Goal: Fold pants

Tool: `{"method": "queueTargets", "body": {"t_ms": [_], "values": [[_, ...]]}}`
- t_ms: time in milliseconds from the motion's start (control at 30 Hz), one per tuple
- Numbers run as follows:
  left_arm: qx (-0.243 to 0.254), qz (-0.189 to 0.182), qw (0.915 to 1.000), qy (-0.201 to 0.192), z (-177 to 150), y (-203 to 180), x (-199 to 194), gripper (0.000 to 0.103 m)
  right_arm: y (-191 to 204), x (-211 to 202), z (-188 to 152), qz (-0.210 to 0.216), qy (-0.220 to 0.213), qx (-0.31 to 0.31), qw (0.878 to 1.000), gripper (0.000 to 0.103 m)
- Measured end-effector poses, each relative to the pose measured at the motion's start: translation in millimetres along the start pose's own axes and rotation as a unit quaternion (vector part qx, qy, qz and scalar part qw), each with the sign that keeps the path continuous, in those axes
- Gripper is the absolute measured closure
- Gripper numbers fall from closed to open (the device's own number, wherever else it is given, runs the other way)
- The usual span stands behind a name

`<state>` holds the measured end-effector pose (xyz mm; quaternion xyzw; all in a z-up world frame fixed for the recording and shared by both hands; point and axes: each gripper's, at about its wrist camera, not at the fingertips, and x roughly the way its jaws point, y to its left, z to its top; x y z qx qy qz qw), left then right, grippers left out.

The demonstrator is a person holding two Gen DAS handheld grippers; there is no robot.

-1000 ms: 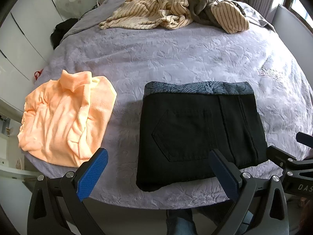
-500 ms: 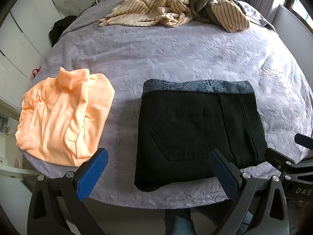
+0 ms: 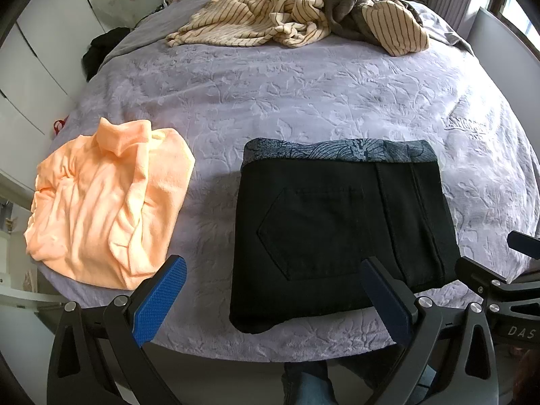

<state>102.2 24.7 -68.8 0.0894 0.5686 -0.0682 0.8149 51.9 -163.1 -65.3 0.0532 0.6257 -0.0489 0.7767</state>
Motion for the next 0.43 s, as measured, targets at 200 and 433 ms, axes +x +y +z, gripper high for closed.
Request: {"method": "queueTargets", "body": {"t_ms": [200,433], "values": [[0.0,0.0,1.0,0.001,0.1,0.3,0.4,0.0,0.3,0.7,0.7,0.0,0.001,0.0,1.0,0.0],[-0.002,-0.013,0.9999,-0.004,-0.2,3.1,0.4,0.0,-0.6,1.7,0.2,-0.001,0.002,0.001,1.0,0.0]]}}
